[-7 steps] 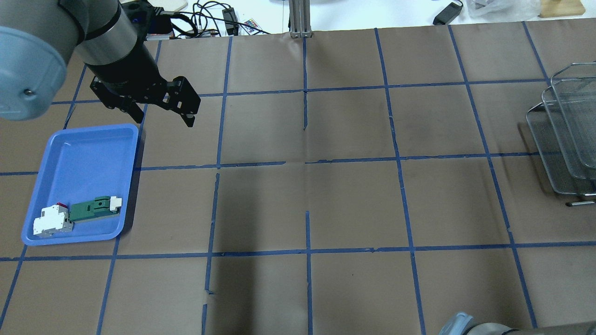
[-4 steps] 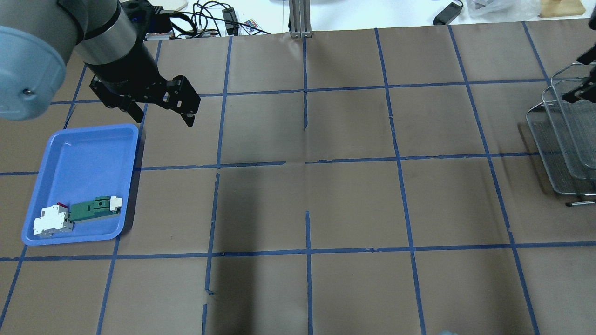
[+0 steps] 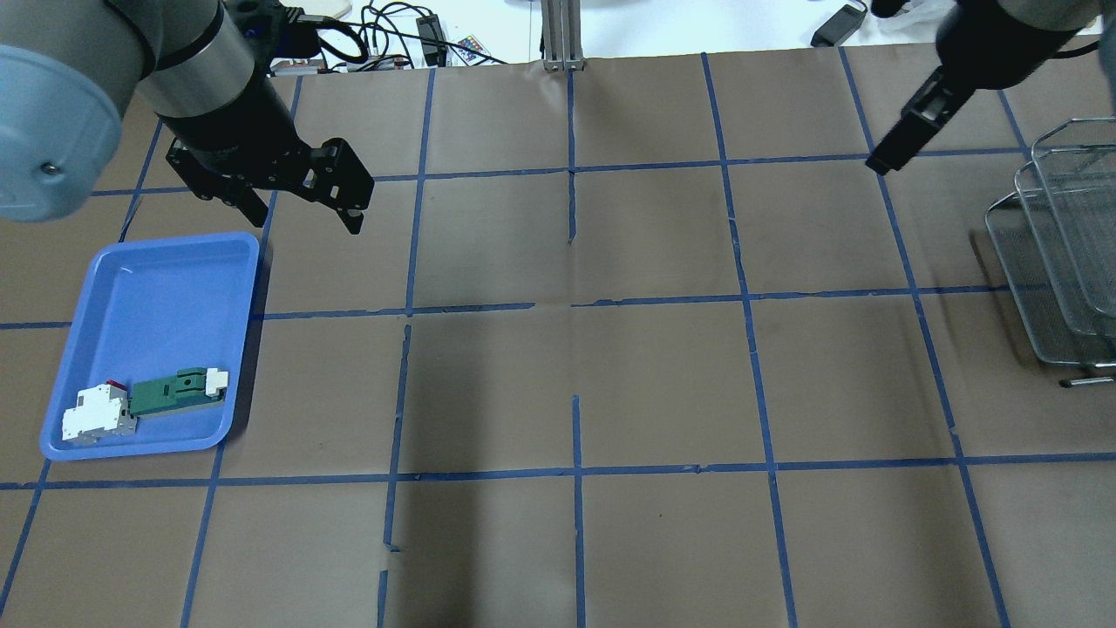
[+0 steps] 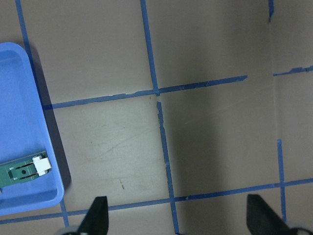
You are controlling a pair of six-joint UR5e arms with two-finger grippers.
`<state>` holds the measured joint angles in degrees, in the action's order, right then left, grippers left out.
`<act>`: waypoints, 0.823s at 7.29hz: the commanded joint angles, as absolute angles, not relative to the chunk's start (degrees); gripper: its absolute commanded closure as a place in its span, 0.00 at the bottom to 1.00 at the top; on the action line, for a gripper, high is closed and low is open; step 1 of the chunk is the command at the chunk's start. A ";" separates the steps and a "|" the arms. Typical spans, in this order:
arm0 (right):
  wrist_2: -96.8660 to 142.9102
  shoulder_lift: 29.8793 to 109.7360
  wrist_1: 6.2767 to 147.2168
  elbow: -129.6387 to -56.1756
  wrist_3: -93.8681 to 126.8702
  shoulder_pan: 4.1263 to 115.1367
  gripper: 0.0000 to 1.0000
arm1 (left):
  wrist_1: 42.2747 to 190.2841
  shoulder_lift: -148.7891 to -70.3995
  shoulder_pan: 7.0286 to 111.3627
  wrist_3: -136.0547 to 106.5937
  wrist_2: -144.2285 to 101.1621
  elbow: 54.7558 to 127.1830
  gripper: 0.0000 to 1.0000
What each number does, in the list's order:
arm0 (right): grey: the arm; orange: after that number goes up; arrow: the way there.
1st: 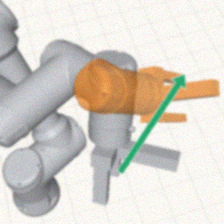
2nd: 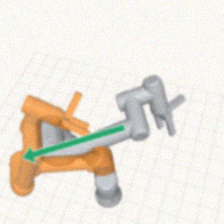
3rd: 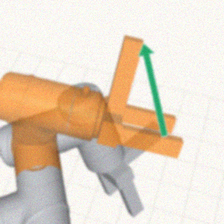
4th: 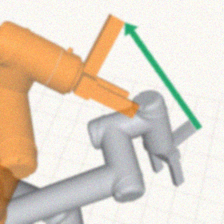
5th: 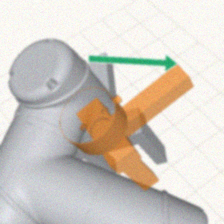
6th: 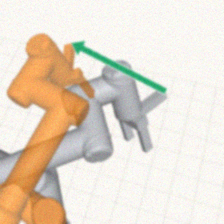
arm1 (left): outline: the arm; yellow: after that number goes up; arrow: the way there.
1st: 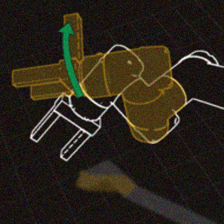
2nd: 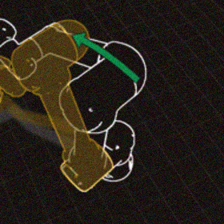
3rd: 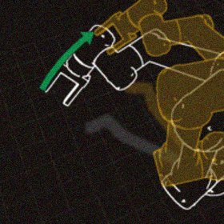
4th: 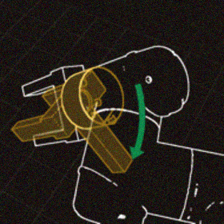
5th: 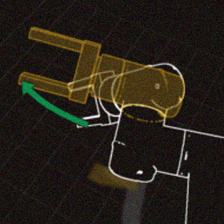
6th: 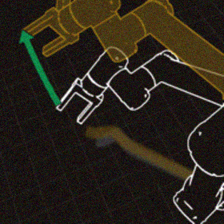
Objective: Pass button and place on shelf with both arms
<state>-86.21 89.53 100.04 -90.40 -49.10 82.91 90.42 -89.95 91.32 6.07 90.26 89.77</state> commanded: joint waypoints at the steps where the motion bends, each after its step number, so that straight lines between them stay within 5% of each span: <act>1: -86.48 87.90 101.77 -87.91 -22.40 91.46 0.00 | 90.44 -89.91 91.32 6.06 90.26 89.91 0.00; 4: -88.15 83.78 86.46 -79.82 -6.54 93.43 0.00 | 90.53 -89.74 91.32 5.98 90.35 90.18 0.00; 6: -88.77 83.32 79.58 -80.68 0.66 91.77 0.00 | 90.44 -89.74 91.32 5.98 90.26 90.18 0.00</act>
